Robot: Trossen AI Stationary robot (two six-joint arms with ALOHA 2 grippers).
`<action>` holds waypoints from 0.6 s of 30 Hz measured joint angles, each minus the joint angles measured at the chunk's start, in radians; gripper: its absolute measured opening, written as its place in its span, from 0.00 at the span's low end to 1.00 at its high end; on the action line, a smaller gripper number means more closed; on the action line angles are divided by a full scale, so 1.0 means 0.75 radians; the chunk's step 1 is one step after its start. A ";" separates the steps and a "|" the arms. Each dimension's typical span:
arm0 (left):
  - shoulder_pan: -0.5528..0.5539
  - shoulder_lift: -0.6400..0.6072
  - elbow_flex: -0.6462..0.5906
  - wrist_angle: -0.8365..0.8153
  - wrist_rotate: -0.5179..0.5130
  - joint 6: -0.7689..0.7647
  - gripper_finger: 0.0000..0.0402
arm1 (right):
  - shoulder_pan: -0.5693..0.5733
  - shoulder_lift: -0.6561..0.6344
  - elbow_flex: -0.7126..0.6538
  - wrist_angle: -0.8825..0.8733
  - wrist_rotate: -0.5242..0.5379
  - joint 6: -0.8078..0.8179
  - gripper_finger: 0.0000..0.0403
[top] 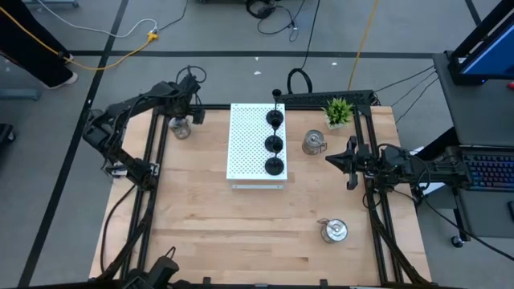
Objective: Pick & Place candle stick holders
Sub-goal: Put the top left brown scented candle on the shelf
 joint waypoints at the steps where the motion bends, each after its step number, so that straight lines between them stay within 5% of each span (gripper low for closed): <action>1: 0.001 0.000 0.000 -0.001 0.003 -0.006 1.00 | 0.000 0.000 0.000 0.000 0.000 0.000 0.00; 18: 0.010 -0.171 -0.001 -0.033 -0.037 0.014 1.00 | 0.000 0.000 0.000 -0.013 0.001 0.028 0.00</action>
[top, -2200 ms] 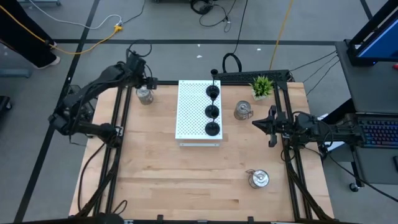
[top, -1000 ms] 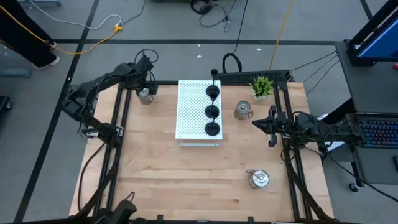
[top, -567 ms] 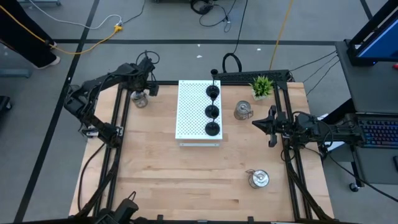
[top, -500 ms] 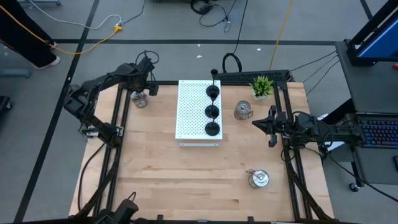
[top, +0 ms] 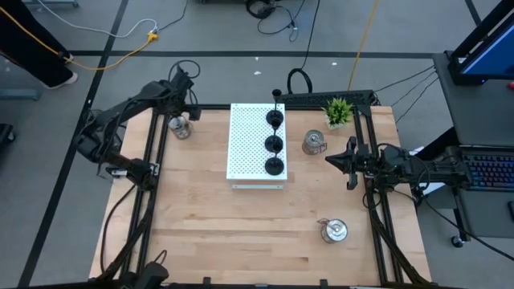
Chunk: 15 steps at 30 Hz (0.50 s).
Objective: Pick & Place candle stick holders
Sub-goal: Put the top left brown scented candle on the shelf
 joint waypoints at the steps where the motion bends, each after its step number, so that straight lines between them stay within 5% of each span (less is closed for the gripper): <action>1: 0.001 -0.001 0.000 -0.013 -0.015 0.001 1.00 | 0.000 0.000 0.000 0.001 0.000 0.000 0.00; 15: 0.016 0.021 0.000 -0.061 -0.039 0.020 1.00 | 0.000 0.000 0.000 0.002 -0.001 0.001 0.00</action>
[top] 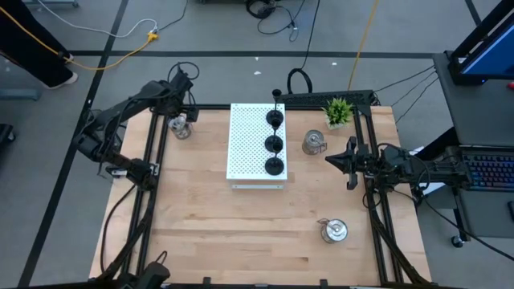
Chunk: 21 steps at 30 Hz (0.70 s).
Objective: Pick & Place candle stick holders
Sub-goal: Put the top left brown scented candle on the shelf
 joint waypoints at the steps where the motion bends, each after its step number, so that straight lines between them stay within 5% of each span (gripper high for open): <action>1: -0.003 0.003 0.000 0.000 -0.006 -0.006 1.00 | 0.000 0.000 0.000 0.001 0.000 0.005 0.00; 21: -0.008 0.054 0.001 -0.037 -0.026 -0.264 0.99 | 0.000 0.000 0.000 0.000 -0.015 0.034 0.00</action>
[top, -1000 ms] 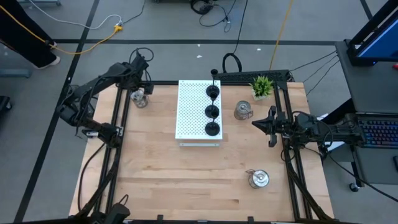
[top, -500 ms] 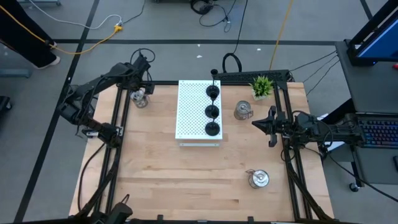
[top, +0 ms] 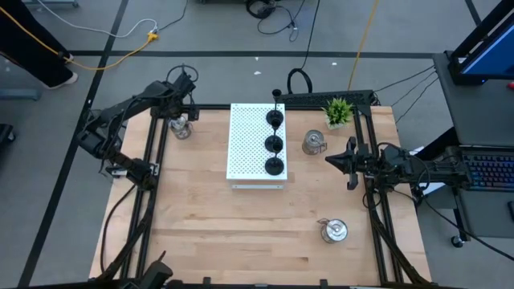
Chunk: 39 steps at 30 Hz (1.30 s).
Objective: Pick & Place candle stick holders
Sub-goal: Put the top left brown scented candle on the shelf
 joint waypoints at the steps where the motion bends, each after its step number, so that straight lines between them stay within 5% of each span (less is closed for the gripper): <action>1: 0.000 0.001 0.000 -0.004 0.005 -0.006 0.99 | 0.000 0.000 0.000 0.000 -0.018 0.000 0.00; 17: -0.035 0.002 0.000 -0.090 0.028 -0.243 0.99 | 0.000 0.000 0.000 -0.004 -0.096 0.050 0.00; 27: -0.054 0.001 0.000 -0.153 0.196 -0.109 0.99 | 0.000 0.000 0.000 -0.012 -0.097 0.031 0.00; 39: -0.071 -0.035 0.000 -0.160 0.184 -0.069 1.00 | 0.000 0.000 0.000 -0.011 -0.164 0.036 0.00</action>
